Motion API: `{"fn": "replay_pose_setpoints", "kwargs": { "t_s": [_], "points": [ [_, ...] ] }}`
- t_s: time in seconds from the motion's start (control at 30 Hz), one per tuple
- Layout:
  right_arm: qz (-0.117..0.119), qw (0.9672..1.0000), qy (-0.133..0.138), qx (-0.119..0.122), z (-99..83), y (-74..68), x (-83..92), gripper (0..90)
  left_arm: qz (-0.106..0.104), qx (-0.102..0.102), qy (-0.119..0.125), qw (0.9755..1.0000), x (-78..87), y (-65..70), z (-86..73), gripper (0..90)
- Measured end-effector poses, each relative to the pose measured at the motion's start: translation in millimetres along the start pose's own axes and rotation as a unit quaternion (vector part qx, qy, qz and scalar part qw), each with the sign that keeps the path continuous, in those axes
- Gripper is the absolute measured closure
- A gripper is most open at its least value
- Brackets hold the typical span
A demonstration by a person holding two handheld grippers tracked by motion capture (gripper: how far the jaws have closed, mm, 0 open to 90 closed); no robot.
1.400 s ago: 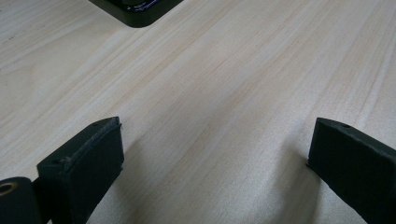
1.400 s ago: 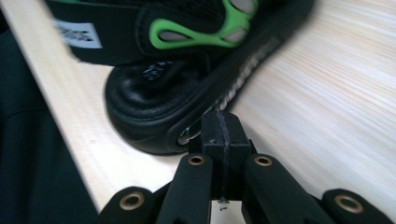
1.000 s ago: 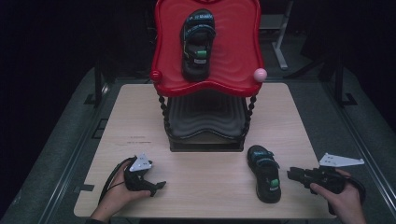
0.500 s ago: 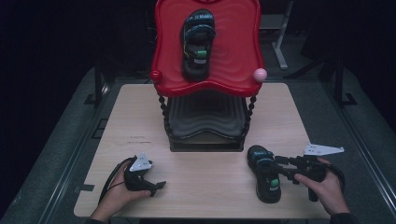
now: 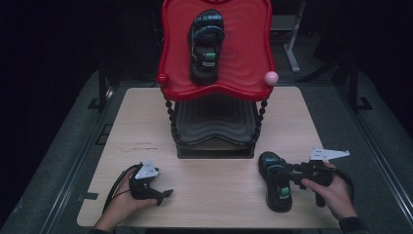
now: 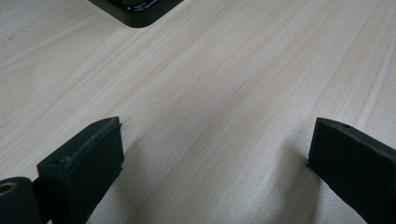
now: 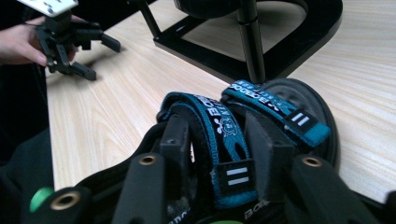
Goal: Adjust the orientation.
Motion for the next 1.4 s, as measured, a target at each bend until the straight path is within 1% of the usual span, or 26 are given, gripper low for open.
{"fn": "replay_pose_setpoints", "kwargs": {
  "t_s": [0.03, 0.23, 0.4, 0.5, 0.53, 0.73, 0.97, 1.0, 1.03, 1.07, 1.13, 1.27, 1.3, 1.33, 1.4],
  "points": [
    [0.008, 0.9999, 0.005, -0.007, 0.3, -1.5, 1.4, 66.2, 0.000, 0.000, 0.000, 1.0000, 0.0, 0.0, -0.1, 2.2],
    [0.014, 0.9998, 0.011, -0.011, 1.9, -4.6, 5.3, 66.8, 0.000, 0.000, 0.000, 1.0000, 0.0, 0.0, 0.0, 2.2],
    [0.010, 0.9997, 0.022, -0.007, 12.1, -10.6, 13.6, 67.0, 0.000, 0.000, 0.000, 1.0000, 0.0, 0.0, -0.1, 2.2],
    [0.004, 0.9993, 0.038, -0.004, 23.0, -14.6, 20.8, 67.1, 0.000, 0.000, 0.000, 1.0000, 0.0, 0.0, 0.0, 2.2],
    [0.004, 0.9993, 0.038, -0.004, 23.0, -14.6, 20.8, 67.1, 0.000, 0.000, -0.001, 1.0000, 0.1, 0.0, -0.2, 2.2],
    [0.000, 0.9985, 0.054, 0.004, 37.6, -18.2, 30.2, 67.1, 0.000, 0.000, -0.001, 1.0000, 0.1, 0.0, -0.1, 2.2],
    [-0.003, 0.9970, 0.076, 0.015, 61.3, -23.0, 42.0, 67.2, 0.000, 0.000, -0.001, 1.0000, 0.1, -0.1, -0.1, 2.2],
    [-0.004, 0.9966, 0.081, 0.015, 65.2, -23.4, 44.5, 67.2, 0.000, 0.000, -0.001, 1.0000, 0.1, -0.1, -0.1, 2.2],
    [-0.006, 0.9956, 0.092, 0.018, 73.4, -23.7, 49.6, 67.2, 0.000, 0.000, -0.001, 1.0000, 0.2, -0.1, -0.1, 2.3],
    [-0.006, 0.9956, 0.092, 0.018, 73.4, -23.7, 49.6, 67.2, 0.000, 0.000, -0.001, 1.0000, 0.2, -0.1, -0.1, 2.2],
    [-0.006, 0.9948, 0.099, 0.023, 81.3, -24.8, 54.5, 67.2, 0.000, 0.000, -0.001, 1.0000, 0.2, -0.2, -0.1, 2.2],
    [-0.009, 0.9938, 0.106, 0.034, 98.1, -27.0, 62.4, 67.2, 0.000, 0.000, -0.001, 1.0000, 0.3, 0.1, -0.3, 2.3],
    [-0.010, 0.9933, 0.108, 0.041, 107.4, -29.0, 66.3, 67.2, 0.000, 0.000, -0.001, 1.0000, 0.4, 0.2, -0.4, 2.3],
    [-0.010, 0.9933, 0.108, 0.041, 107.4, -29.0, 66.3, 67.2, 0.001, 0.001, -0.001, 1.0000, 0.6, 0.3, -0.6, 2.3],
    [-0.010, 0.9925, 0.112, 0.046, 117.3, -31.0, 70.6, 67.2, 0.001, 0.001, -0.001, 1.0000, 0.9, 0.3, -0.8, 2.3]
  ]
}}
Point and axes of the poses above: each handheld gripper's, and its own axes: x roughly backward along the jaws, z roughly out of its top, y roughly to its right, the point moved 9 cm from there along -x, roughly forward along the jaws, and after that the axes turned 4 degrees about z, right-handed, at the moved point
